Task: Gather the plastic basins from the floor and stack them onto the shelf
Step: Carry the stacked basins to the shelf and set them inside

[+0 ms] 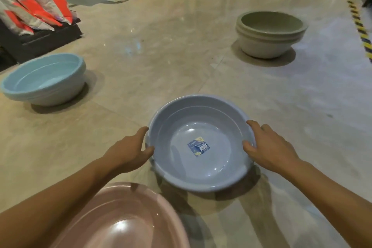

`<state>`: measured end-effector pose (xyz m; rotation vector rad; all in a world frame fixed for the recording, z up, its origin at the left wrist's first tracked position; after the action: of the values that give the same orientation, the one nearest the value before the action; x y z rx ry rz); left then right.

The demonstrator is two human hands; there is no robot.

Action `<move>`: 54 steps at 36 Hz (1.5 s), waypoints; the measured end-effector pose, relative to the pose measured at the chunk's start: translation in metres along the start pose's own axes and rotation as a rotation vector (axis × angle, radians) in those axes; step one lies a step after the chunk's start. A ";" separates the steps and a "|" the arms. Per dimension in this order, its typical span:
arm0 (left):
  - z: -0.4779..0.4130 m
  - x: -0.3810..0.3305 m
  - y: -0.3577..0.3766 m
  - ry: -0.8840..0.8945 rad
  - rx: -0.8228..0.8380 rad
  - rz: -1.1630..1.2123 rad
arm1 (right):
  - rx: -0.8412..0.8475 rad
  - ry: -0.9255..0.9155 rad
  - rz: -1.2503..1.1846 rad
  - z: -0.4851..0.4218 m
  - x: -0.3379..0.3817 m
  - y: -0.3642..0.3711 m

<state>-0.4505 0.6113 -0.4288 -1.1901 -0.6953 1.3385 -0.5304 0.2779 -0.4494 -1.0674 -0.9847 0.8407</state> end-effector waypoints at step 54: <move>0.285 0.168 -0.060 0.016 -0.207 0.661 | -0.186 -0.426 -0.340 0.197 0.123 -0.051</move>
<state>-0.6625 0.8508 -0.3261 -1.6851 -0.4449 1.8228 -0.6687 0.4368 -0.3388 -0.8537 -1.5801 0.7155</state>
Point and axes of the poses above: each hand's wrist, its own z-axis away from the middle knuckle, its own y-axis out of the palm, x = y × z, the point moved 5 cm from there along -z, towards the middle knuckle, and after that the axes turned 2 degrees about -x, right-handed, at the moved point
